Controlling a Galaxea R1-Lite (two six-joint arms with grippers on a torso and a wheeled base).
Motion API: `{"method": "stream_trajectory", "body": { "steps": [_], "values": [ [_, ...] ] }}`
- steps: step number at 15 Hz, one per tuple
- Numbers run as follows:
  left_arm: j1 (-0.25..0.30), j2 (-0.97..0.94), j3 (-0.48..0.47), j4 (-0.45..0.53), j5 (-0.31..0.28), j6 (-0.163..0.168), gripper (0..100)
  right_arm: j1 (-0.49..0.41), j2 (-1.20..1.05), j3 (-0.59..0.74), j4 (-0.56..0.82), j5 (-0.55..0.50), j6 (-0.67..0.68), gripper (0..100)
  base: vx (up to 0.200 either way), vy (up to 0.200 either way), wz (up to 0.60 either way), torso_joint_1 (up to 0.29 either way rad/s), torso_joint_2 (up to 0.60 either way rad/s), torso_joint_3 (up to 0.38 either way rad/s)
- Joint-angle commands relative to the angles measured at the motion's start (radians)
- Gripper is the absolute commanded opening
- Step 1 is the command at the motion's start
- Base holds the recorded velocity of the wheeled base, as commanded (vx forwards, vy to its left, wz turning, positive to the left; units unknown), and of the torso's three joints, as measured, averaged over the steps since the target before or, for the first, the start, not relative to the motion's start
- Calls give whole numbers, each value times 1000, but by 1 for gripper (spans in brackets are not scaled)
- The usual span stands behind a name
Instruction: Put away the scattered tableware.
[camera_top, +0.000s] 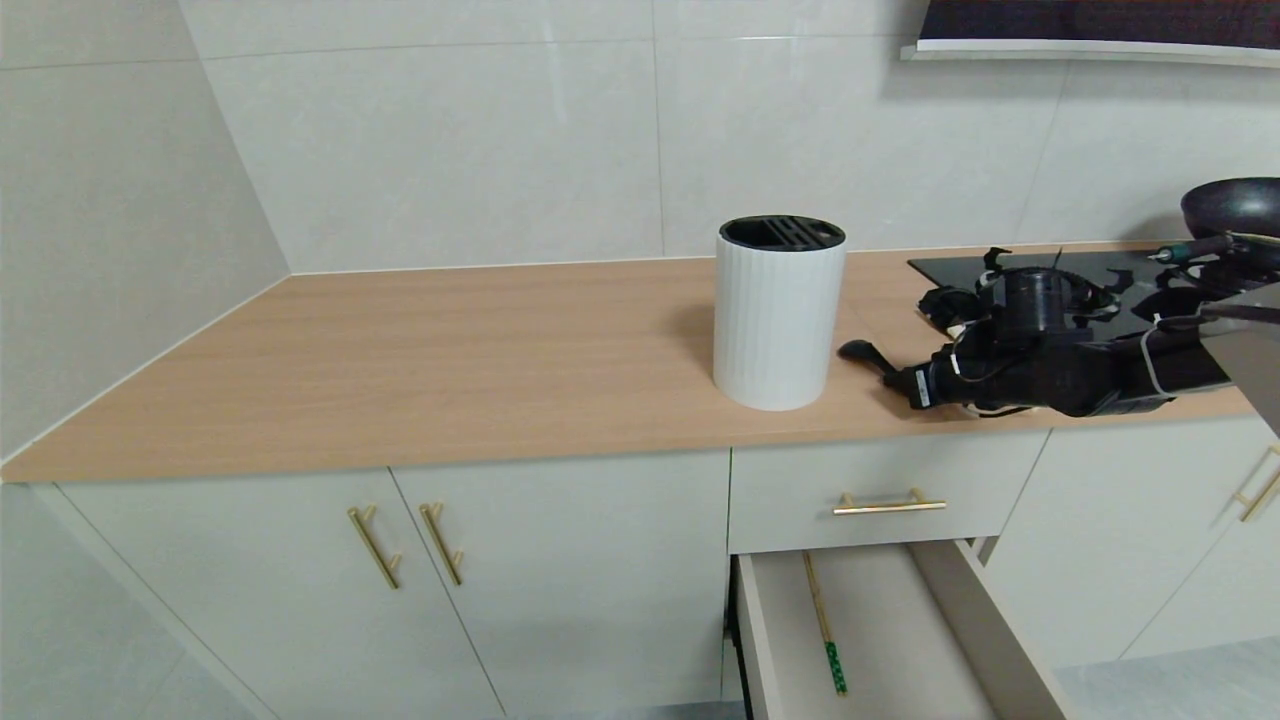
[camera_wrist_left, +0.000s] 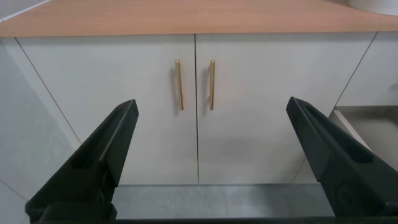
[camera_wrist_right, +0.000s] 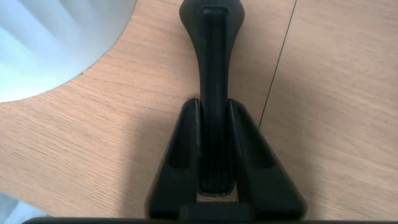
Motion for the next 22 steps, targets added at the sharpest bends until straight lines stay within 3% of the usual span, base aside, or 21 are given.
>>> {"method": "stream_trajectory", "body": {
  "steps": [1,3,5,8,9,14,15,18,22],
  "values": [
    [0,0,-1,0,0,0,100,0,-1,0,4,-1,-1,0,0,0,0,0,0,0],
    [0,0,0,0,0,0,100,0,-54,6,16,-10,52,0,0,0,0,0,0,0],
    [0,0,-1,0,0,0,100,-1,-223,54,137,-76,150,0,0,0,0,0,0,0],
    [0,0,-1,0,0,0,100,-1,-418,203,202,-121,187,0,0,0,0,0,0,0],
    [0,0,-1,0,0,0,100,0,-527,322,202,-134,205,0,0,0,0,0,0,0],
    [0,0,0,0,0,0,100,23,-768,642,198,-141,254,0,0,0,0,0,0,0],
    [0,0,0,0,0,0,100,54,-824,732,197,-188,277,0,0,0,0,0,0,0],
    [0,0,0,0,0,0,100,92,-824,806,200,-276,274,0,0,0,0,0,0,0],
    [0,0,-1,0,0,0,100,148,-715,813,197,-300,269,0,0,0,0,-81,210,136]
  ]
}}
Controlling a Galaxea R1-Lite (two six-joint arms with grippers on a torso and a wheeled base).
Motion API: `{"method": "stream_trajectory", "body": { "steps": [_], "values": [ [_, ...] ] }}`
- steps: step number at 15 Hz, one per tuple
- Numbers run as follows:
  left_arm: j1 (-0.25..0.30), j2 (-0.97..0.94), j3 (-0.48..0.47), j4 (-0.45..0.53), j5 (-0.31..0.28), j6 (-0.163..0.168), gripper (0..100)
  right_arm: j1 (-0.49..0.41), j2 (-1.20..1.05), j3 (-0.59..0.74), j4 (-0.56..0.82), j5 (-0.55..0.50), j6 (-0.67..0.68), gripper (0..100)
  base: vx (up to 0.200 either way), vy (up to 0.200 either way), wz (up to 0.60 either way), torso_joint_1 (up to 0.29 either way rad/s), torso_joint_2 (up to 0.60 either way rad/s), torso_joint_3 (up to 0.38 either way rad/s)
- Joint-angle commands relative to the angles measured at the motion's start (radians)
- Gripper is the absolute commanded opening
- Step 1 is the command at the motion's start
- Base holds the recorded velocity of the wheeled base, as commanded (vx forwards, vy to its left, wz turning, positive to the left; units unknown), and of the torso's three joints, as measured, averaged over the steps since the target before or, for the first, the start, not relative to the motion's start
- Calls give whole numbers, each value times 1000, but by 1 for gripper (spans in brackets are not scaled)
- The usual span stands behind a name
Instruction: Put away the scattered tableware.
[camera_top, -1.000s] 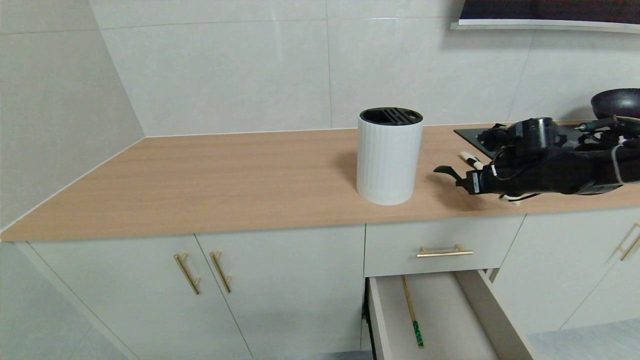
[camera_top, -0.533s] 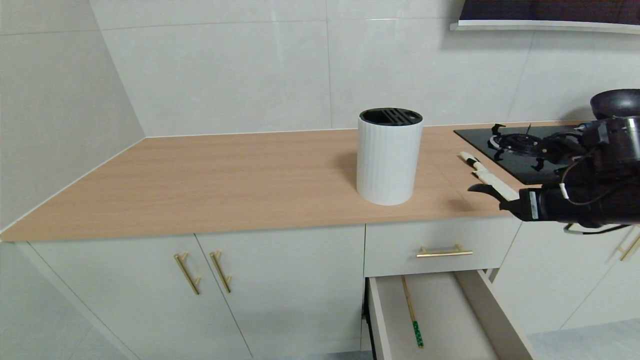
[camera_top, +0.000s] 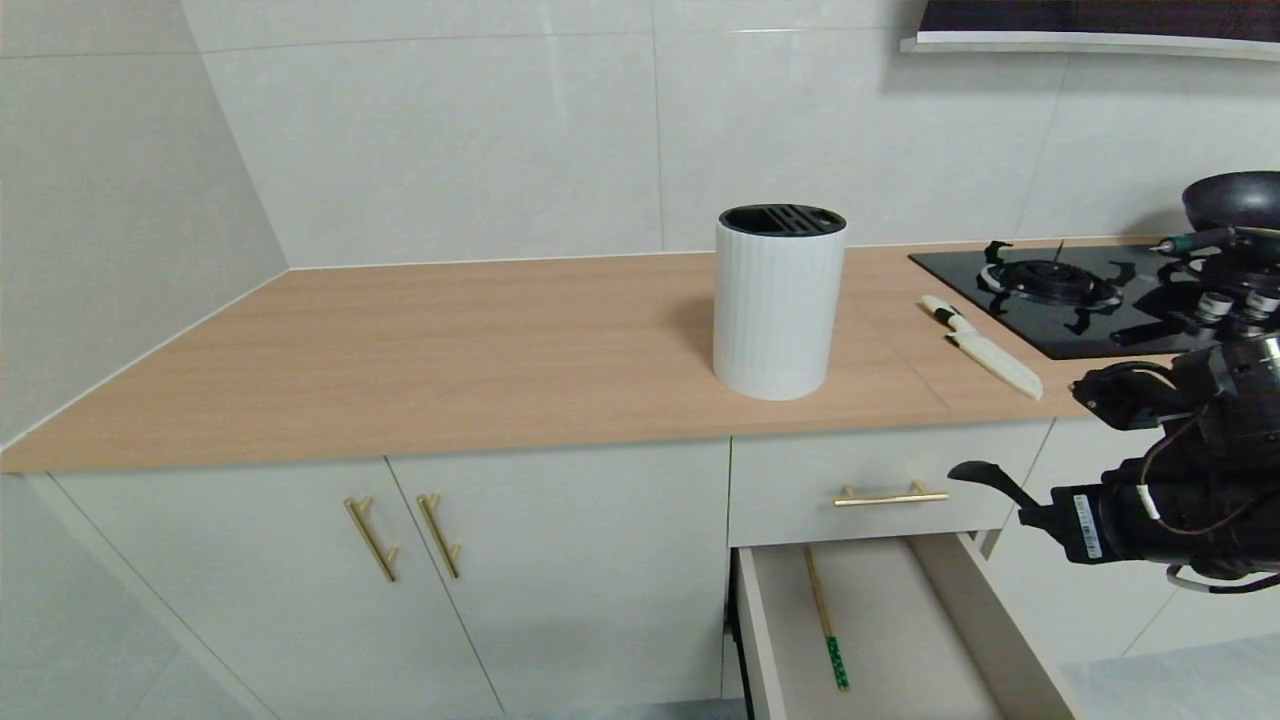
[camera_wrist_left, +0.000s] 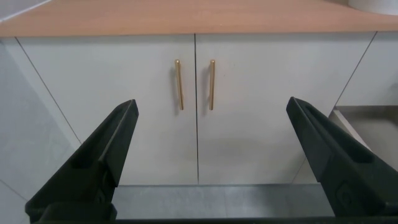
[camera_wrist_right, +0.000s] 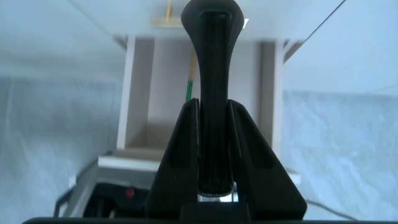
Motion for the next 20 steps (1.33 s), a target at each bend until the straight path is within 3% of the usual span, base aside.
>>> {"method": "stream_trajectory", "body": {
  "steps": [1,11,17,20],
  "values": [
    [0,0,1,0,0,0,100,43,73,4,-1,-27,-1,0,0,0,0,-163,442,271],
    [0,0,1,0,0,0,100,77,215,1,-57,-51,0,0,0,0,0,-147,466,317],
    [0,0,-1,0,0,0,100,75,389,-5,-231,-116,-1,0,0,0,0,-66,435,367],
    [0,0,-1,0,0,0,100,72,407,-5,-254,-105,-1,0,0,0,0,-10,149,121]
  ]
}}
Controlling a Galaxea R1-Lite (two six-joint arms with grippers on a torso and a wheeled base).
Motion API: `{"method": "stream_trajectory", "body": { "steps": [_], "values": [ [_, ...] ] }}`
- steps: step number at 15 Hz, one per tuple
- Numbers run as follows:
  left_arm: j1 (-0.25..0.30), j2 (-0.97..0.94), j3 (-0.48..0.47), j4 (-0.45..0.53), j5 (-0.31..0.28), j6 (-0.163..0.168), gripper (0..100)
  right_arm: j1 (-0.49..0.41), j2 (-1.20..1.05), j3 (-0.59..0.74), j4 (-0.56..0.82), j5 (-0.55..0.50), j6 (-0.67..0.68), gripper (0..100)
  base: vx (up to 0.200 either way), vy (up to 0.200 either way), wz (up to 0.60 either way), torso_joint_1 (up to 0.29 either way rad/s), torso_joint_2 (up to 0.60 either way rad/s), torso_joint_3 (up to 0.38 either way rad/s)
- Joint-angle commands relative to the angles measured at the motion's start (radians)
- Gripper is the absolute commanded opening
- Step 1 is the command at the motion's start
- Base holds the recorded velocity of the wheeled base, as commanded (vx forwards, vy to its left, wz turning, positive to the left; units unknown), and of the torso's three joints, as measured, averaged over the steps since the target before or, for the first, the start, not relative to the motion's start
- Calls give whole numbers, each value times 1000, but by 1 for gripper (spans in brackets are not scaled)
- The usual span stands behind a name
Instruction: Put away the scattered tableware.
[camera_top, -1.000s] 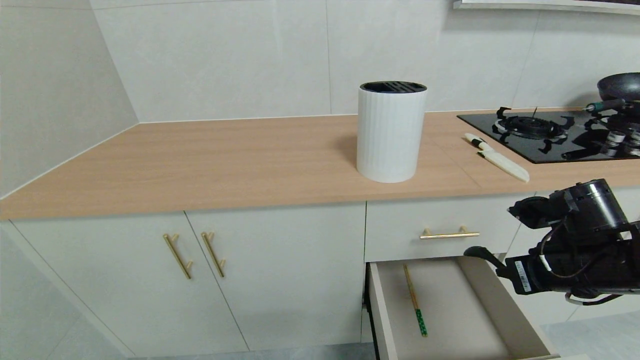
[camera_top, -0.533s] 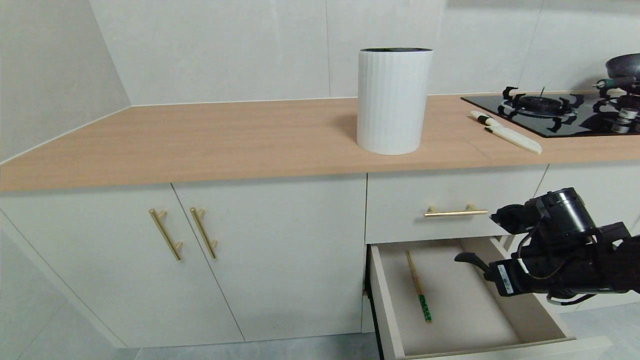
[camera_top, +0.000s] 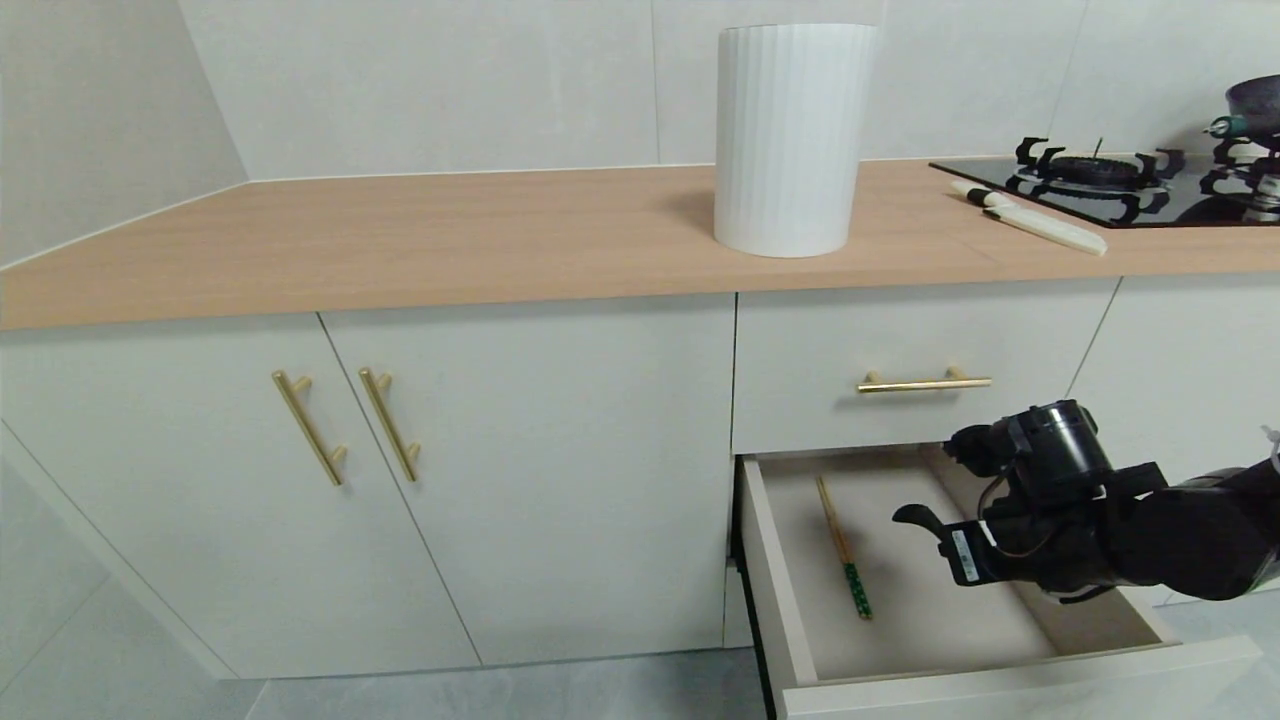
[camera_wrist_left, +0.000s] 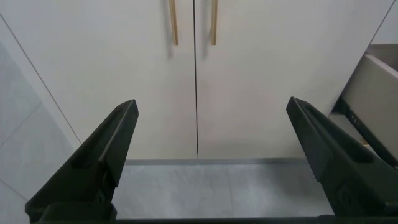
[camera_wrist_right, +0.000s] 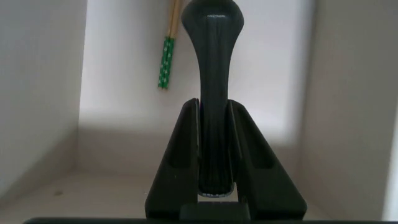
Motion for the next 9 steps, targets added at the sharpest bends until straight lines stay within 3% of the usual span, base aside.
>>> {"method": "stream_trajectory", "body": {
  "steps": [1,3,8,9],
  "values": [
    [1,0,1,0,1,0,100,0,41,-6,-5,1,-1,0,0,0,0,0,0,0],
    [1,0,1,0,1,0,100,-5,101,-17,-45,-2,1,0,0,0,0,0,0,0],
    [1,0,-1,0,1,0,100,-30,368,-60,-358,-8,-2,0,0,0,0,0,0,0],
    [1,0,1,0,1,0,100,-31,394,-83,-369,-8,-5,0,0,0,0,0,0,0]
  ]
}}
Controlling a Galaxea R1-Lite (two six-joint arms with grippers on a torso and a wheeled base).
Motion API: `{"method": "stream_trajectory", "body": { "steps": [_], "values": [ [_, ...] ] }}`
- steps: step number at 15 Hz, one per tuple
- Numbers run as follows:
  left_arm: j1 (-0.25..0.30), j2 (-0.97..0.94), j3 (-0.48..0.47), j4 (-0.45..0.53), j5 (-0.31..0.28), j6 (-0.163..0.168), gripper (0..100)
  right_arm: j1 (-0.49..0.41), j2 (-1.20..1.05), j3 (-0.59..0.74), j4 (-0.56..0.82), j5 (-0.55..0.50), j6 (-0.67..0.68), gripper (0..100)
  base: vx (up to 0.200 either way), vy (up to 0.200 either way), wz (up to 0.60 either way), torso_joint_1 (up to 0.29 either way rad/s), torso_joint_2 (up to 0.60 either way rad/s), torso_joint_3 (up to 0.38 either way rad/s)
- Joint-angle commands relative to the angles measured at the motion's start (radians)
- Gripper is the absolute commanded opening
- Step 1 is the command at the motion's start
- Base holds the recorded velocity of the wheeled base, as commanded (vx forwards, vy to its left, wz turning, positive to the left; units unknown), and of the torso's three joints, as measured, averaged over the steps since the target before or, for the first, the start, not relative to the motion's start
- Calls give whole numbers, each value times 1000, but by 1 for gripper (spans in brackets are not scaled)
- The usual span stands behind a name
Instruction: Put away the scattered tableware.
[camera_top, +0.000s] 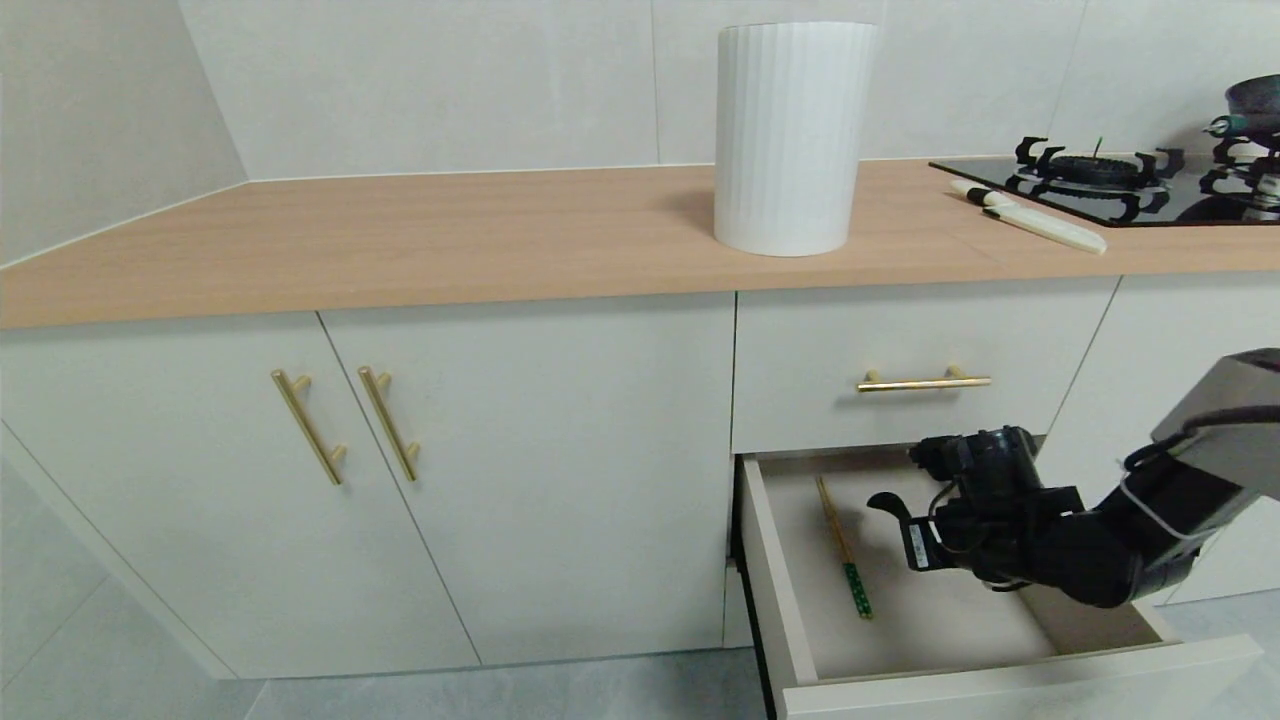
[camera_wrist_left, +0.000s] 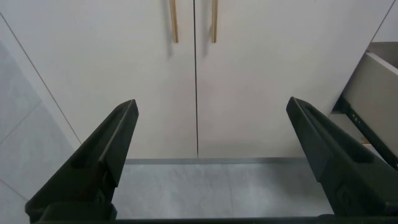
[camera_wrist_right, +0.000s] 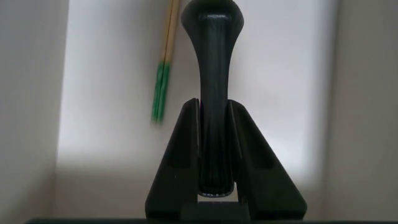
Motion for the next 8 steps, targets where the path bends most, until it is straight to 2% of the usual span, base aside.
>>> {"method": "stream_trajectory", "body": {
  "steps": [1,8],
  "values": [
    [0,0,-1,0,0,0,100,-6,138,-63,-30,-3,-17,0,0,0,0,0,0,0],
    [0,0,1,0,0,0,100,-12,244,-138,5,-15,-26,0,0,0,0,0,0,0]
  ]
}}
